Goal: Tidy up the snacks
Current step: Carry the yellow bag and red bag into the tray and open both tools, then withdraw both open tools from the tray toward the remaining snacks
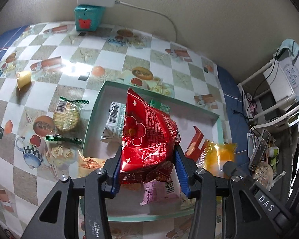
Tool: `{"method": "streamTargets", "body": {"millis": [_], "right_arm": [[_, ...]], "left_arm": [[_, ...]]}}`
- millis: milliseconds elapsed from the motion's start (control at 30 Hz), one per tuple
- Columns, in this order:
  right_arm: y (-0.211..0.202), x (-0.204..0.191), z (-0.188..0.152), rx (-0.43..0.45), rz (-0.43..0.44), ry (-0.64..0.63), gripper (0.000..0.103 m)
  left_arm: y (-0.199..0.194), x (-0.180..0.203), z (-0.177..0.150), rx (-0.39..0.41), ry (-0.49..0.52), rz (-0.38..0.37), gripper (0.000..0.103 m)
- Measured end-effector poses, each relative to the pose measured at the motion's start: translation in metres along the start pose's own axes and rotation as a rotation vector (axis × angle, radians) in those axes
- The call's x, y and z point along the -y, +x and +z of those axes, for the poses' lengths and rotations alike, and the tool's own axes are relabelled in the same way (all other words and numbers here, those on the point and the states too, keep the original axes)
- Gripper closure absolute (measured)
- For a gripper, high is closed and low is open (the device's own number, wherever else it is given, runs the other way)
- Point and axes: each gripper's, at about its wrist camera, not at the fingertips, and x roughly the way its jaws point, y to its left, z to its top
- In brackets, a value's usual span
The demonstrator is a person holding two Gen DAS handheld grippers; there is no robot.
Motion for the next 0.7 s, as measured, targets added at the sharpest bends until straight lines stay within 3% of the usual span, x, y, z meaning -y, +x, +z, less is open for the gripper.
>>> {"method": "streamTargets", "body": {"millis": [300, 700], "right_arm": [[0.024, -0.006, -0.010, -0.061, -0.035, -0.031, 0.054], [0.030, -0.009, -0.012, -0.078, -0.060, -0.046, 0.054]], "left_arm": [[0.014, -0.011, -0.002, -0.040, -0.022, -0.008, 0.055], [0.024, -0.008, -0.002, -0.082, -0.011, -0.009, 0.052]]}}
